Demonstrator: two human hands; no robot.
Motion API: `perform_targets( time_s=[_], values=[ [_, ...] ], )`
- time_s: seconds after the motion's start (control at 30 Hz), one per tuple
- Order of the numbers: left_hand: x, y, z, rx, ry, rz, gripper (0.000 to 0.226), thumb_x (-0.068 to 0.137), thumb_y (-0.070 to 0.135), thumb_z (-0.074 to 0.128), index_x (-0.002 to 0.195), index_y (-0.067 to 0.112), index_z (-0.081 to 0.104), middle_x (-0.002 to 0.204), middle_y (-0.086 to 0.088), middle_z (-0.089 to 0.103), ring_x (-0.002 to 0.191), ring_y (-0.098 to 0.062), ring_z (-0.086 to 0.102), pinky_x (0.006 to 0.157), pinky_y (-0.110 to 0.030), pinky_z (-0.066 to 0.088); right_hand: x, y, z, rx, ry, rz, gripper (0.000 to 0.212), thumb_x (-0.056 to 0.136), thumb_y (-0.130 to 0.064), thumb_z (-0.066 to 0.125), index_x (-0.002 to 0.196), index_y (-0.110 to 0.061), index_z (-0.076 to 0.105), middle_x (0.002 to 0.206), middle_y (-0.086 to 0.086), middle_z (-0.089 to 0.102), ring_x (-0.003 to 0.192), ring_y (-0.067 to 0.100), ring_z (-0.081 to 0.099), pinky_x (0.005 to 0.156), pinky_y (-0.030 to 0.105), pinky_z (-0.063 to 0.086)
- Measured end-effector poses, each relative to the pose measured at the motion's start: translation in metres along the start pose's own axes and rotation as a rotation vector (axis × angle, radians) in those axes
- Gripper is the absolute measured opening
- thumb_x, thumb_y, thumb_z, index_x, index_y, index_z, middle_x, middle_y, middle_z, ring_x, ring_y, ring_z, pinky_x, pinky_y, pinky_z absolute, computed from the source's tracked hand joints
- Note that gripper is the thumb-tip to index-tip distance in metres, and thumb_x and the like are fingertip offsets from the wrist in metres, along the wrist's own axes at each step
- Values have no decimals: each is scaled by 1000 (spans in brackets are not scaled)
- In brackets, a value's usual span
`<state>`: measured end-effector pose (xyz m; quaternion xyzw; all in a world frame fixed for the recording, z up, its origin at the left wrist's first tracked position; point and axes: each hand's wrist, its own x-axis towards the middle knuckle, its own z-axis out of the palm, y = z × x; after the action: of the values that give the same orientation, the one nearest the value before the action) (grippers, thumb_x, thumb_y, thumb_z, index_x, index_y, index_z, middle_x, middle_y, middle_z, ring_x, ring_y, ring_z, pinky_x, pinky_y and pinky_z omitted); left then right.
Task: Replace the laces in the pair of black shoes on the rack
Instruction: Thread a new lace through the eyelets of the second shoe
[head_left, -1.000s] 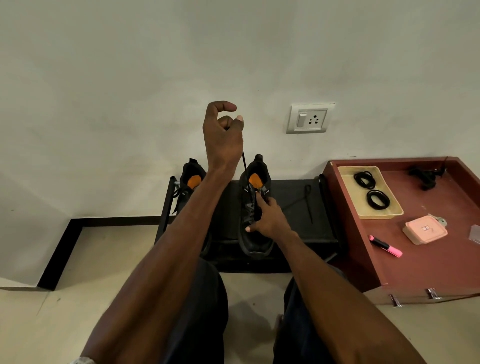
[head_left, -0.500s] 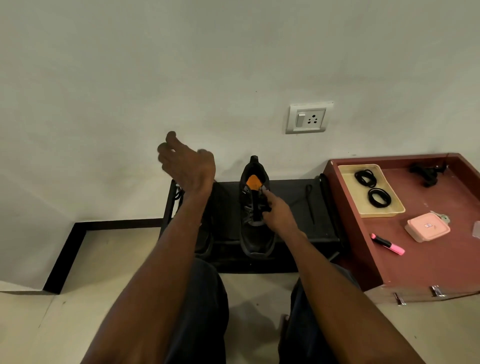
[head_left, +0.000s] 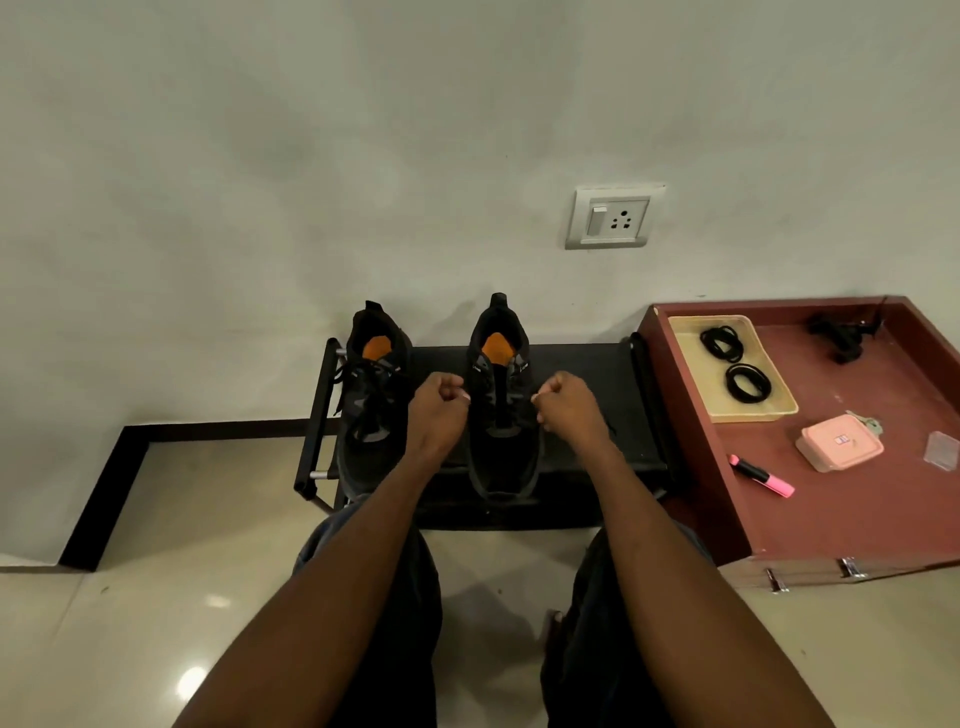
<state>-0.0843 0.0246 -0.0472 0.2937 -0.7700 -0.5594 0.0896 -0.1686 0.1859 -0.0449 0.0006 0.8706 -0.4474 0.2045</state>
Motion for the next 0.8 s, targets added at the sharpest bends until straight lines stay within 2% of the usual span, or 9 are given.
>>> perform_targets(
  time_s=[0.07,0.13,0.2,0.23,0.37,0.47,0.57,0.67,0.8],
  values=[
    [2,4,-3,-197,-72,-139,12,95,4,58,104,10,62,105,-16,69,88,-19,67,76,-30,56,-18,-15,-11,391,-199,-37,9,95,-3,54,93,-7,61,75,8,64,68,21,57,62,32,49],
    [3,8,-5,-389,-191,-232,11,97,3,55,106,6,61,100,-18,69,86,-21,68,83,-35,56,-33,-28,-22,753,-487,-110,19,99,2,49,112,2,63,92,15,71,80,24,68,71,30,57],
    [-2,13,-7,-560,-338,-264,16,100,6,49,110,5,61,98,-15,70,87,-22,69,92,-39,53,-40,-32,-25,900,-654,-161,29,99,5,46,125,8,58,112,23,70,102,30,70,88,32,58],
    [-4,16,-8,-622,-409,-271,19,101,8,47,111,5,63,99,-14,71,89,-24,70,96,-40,52,-42,-33,-23,871,-652,-187,29,98,5,49,126,8,59,115,23,70,104,30,69,91,33,58],
    [-9,16,-10,-662,-633,-301,27,102,20,47,114,4,64,101,-22,72,93,-33,71,95,-43,54,-37,-26,-10,494,-246,-280,18,93,-1,63,105,-4,75,96,17,76,79,22,70,69,29,56],
    [-8,16,-13,-606,-681,-307,28,101,20,49,119,3,61,88,-17,71,77,-28,69,88,-41,53,-32,-23,-10,378,-37,-301,13,87,-6,71,98,-9,79,93,8,76,85,14,72,73,22,53],
    [-5,15,-15,-609,-532,-309,20,99,12,52,114,4,62,72,-5,58,59,-15,52,68,-35,51,-21,-15,-12,229,168,-236,11,85,-13,75,94,-13,80,97,2,75,89,13,69,80,26,52],
    [3,10,-18,-560,-277,-320,16,99,8,52,108,8,65,72,-1,54,57,-10,47,55,-26,40,-14,-5,-22,141,377,-62,14,88,-9,69,97,-10,79,96,5,76,85,14,65,76,21,45],
    [10,4,-25,-502,-9,-296,19,101,4,45,110,9,62,82,-4,63,65,-11,56,54,-24,43,-3,5,-31,362,494,218,19,89,-5,57,73,-8,67,82,7,65,93,31,64,73,33,46]
  ],
)
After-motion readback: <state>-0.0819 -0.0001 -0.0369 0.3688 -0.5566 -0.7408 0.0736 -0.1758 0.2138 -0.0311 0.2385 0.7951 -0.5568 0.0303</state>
